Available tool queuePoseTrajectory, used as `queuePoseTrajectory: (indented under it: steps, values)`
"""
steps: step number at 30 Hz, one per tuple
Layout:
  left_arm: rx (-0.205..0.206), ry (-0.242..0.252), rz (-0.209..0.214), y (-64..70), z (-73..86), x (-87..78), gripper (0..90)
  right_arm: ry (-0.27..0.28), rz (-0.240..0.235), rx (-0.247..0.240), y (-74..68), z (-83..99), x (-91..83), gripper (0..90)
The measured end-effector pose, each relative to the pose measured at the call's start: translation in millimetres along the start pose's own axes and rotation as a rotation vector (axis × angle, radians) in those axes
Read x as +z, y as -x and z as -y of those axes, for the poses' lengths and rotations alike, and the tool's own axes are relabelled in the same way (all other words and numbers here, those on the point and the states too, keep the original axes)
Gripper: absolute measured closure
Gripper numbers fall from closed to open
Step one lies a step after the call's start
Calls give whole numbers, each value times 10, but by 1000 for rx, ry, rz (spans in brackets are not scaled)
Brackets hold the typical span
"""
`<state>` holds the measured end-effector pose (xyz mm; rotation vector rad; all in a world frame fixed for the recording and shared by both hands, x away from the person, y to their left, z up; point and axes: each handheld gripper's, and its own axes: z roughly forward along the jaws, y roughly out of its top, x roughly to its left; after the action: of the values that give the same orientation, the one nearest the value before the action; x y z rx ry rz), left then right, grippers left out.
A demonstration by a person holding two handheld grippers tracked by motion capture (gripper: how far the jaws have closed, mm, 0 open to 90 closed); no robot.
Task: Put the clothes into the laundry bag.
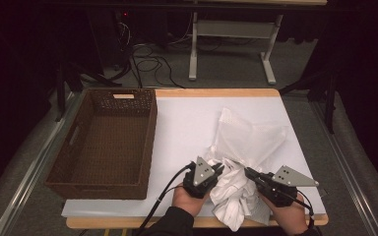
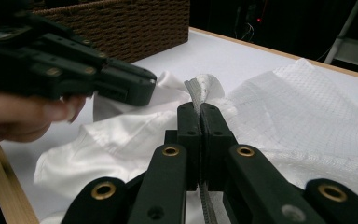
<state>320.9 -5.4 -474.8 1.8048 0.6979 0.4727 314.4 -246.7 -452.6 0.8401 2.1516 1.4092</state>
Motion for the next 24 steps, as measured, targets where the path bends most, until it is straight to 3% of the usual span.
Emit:
queuePoseTrajectory:
  steps: [4, 9, 15, 24]
  values:
    - [54, -19, 48, 143, -7, 87, 838, 1, 1, 3, -4, -3, 1, 895]
    - [15, -19, 51, 113, 5, 240, 838, 10, -14, 5, -18, -8, 4, 895]
    - [23, -58, 21, 130, 48, 469, 835, 41, -37, -13, -53, -34, -28, 895]
    - [12, -71, -16, 85, 65, 534, 830, 80, -54, -14, -42, -66, -99, 896]
